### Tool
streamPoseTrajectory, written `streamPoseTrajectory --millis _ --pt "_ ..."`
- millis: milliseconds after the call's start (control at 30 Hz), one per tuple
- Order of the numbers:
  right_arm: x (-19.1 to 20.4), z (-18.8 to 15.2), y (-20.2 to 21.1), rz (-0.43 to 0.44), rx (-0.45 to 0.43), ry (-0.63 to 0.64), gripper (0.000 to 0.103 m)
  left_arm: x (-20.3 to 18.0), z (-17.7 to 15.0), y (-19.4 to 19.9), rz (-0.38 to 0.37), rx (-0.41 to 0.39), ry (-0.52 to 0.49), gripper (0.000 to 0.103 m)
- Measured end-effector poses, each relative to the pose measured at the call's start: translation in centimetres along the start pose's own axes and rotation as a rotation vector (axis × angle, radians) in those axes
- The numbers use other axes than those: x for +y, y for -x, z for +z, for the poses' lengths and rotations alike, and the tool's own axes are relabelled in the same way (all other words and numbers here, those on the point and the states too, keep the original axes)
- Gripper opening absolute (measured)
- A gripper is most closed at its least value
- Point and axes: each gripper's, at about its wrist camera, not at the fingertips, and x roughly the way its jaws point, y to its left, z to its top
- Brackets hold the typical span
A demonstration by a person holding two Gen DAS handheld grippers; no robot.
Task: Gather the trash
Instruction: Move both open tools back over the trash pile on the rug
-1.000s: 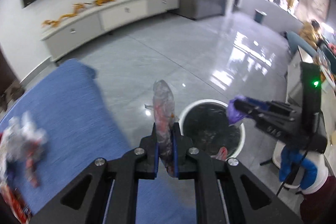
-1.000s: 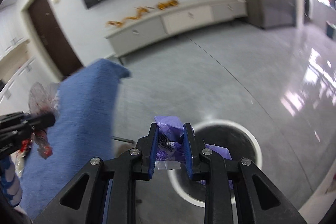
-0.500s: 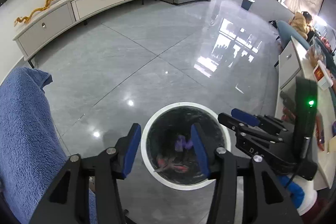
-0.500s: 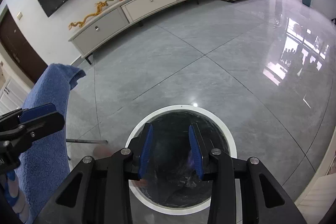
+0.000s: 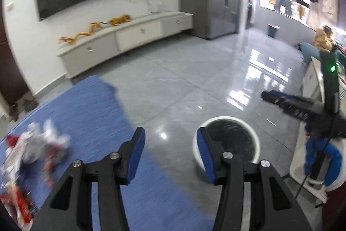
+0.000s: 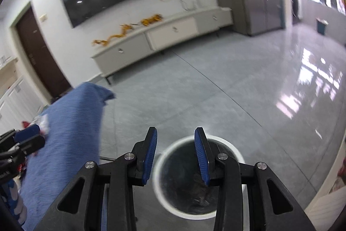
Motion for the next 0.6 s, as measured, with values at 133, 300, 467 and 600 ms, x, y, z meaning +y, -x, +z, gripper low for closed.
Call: streamPoseTrajectory --millis 133,300,467,600 --pt "4.4 -0.1 1.5 0.083 -0.011 0.044 0.036 4.9 -3.4 4.5 0.076 -0.033 0.075 0.048" --pt "10.2 0.2 3.2 0.173 -0.016 0.102 0.038 10.7 -8.4 9.7 0.248 -0.092 0.122 0.063" --pt "16.1 0.5 5.0 0.266 -0.007 0.182 0.042 17.0 -13.7 14.4 0.359 -0.097 0.201 0.063" --pt "21.1 0.6 5.5 0.356 0.034 0.250 0.046 20.5 -17.4 16.4 0.391 -0.069 0.265 0.063"
